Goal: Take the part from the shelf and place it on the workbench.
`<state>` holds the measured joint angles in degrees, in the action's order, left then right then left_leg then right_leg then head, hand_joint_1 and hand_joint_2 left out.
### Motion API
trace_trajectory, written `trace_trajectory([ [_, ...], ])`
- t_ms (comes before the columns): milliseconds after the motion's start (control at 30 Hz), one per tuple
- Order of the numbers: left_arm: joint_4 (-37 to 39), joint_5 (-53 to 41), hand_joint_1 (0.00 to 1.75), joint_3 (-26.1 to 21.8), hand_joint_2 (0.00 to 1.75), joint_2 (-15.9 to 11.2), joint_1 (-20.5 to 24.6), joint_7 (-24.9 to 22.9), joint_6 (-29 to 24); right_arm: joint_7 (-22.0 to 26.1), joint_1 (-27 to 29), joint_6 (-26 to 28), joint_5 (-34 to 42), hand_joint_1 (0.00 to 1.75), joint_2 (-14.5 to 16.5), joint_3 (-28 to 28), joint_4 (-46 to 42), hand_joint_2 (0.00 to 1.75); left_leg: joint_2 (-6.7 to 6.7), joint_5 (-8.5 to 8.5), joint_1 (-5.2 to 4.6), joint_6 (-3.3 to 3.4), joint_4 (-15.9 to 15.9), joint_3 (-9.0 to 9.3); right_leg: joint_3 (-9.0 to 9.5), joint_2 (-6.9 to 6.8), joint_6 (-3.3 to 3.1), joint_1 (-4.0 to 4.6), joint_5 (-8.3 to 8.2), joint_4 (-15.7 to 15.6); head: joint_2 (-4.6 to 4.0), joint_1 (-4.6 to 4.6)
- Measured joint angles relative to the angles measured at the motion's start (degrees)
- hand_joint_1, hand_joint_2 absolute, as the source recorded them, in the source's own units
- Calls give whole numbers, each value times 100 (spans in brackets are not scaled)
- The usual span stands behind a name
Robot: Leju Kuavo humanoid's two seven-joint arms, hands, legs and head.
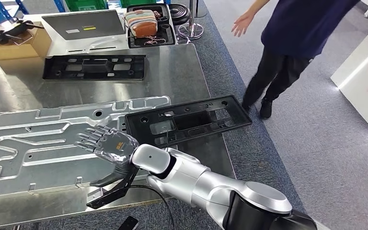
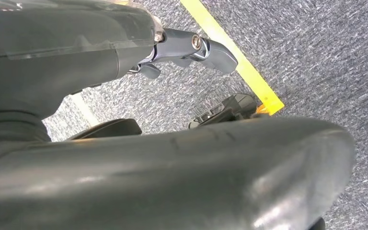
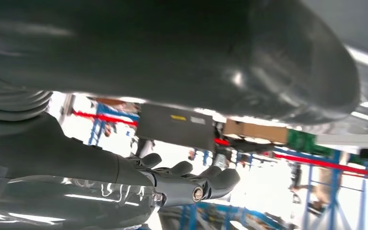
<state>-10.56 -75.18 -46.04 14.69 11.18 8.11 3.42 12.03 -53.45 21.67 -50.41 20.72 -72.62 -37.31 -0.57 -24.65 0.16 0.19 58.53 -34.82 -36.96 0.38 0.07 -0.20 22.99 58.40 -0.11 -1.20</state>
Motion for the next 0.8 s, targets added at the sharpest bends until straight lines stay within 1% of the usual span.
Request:
trace_trajectory([
  [100,-1,2,0,-15,0,-13,19,-34,1,-19,4,-85,-222,0,10,51,-171,0,1,-7,-26,45,17,-6,10,1,43,-29,-18,-24,0,0],
  [133,-1,2,0,-19,0,-16,24,-42,1,-22,2,-98,-256,0,18,69,-219,0,5,9,-12,72,-10,10,11,1,64,-31,-15,-24,0,0],
  [167,-2,1,0,-21,0,-17,29,-50,1,-24,-1,-109,-288,0,25,87,-257,0,14,38,7,89,-50,33,8,-2,77,-27,19,7,0,1],
  [200,-2,-1,0,-22,0,-18,37,-62,1,-26,-10,-121,-335,0,32,101,-293,0,23,71,25,109,-90,55,-31,-3,89,-24,121,120,0,1],
  [233,-1,-3,0,-23,0,-18,46,-74,2,-27,-21,-140,-393,0,36,110,-323,0,33,102,44,127,-125,73,-115,-5,101,-25,289,345,0,1],
  [300,-1,-7,0,-25,0,-19,63,-101,7,-29,-41,-204,-520,0,30,115,-388,0,43,125,41,139,-131,64,-410,-6,119,-44,718,1080,0,0],
  [333,-1,-7,0,-27,0,-20,66,-113,11,-29,-45,-246,-565,0,25,115,-431,0,45,128,43,135,-123,52,-542,-7,129,-58,858,1414,0,0],
  [367,-1,-8,0,-29,0,-21,68,-125,15,-29,-52,-289,-599,0,21,116,-483,0,48,131,46,130,-111,38,-598,-9,139,-73,899,1590,0,0],
  [400,-2,-9,0,-31,0,-22,72,-136,20,-29,-67,-333,-623,0,19,117,-548,0,49,132,50,119,-92,22,-536,-12,146,-91,829,1530,0,0],
  [433,-2,-13,0,-33,0,-22,81,-142,26,-29,-90,-376,-640,0,18,120,-618,0,48,130,56,104,-66,4,-361,-17,150,-110,675,1246,0,0],
  [467,-2,-17,0,-34,0,-22,93,-146,34,-31,-120,-418,-651,0,19,126,-685,0,45,124,61,80,-34,-15,-129,-21,150,-127,523,839,0,0],
  [500,-2,-21,0,-35,0,-22,108,-149,43,-33,-145,-456,-659,0,21,139,-750,0,39,118,57,44,-1,-39,72,-22,145,-127,402,479,0,0],
  [533,-2,-27,0,-37,0,-22,120,-154,52,-37,-164,-488,-667,0,24,158,-804,0,33,119,53,2,24,-60,197,-16,130,-122,333,236,0,0],
  [567,-2,-33,0,-38,0,-22,130,-160,59,-41,-173,-514,-676,0,26,178,-846,0,29,127,49,-42,36,-78,237,-5,108,-109,314,131,0,0],
  [600,-1,-38,0,-39,0,-22,137,-167,62,-45,-175,-530,-685,0,28,193,-878,0,26,146,51,-88,32,-89,223,6,79,-84,293,130,0,0],
  [633,-1,-45,0,-40,0,-22,141,-173,66,-47,-175,-540,-696,0,29,202,-902,0,26,169,60,-129,22,-96,205,11,37,-80,262,114,0,0],
  [667,0,-51,0,-41,0,-22,145,-179,67,-49,-174,-545,-705,0,31,205,-924,0,27,149,77,-163,36,-113,193,4,-8,-79,224,92,0,0],
  [700,0,-55,0,-41,0,-22,147,-183,69,-49,-174,-544,-713,0,34,207,-946,0,28,54,90,-191,116,-151,175,-7,-57,-83,180,64,0,0],
  [733,0,-58,0,-41,0,-22,150,-185,70,-49,-173,-541,-718,0,37,209,-968,0,29,-122,98,-212,303,-220,146,-19,-98,-94,132,37,0,0],
  [767,0,-60,0,-41,0,-23,154,-188,71,-48,-170,-538,-720,0,40,211,-989,0,32,-366,107,-228,601,-322,108,-30,-123,-94,89,27,0,0],
  [800,-1,-61,0,-41,0,-25,159,-190,71,-48,-160,-534,-721,0,41,213,-1007,0,33,-624,107,-244,980,-436,54,-34,-137,-88,46,23,0,0],
])
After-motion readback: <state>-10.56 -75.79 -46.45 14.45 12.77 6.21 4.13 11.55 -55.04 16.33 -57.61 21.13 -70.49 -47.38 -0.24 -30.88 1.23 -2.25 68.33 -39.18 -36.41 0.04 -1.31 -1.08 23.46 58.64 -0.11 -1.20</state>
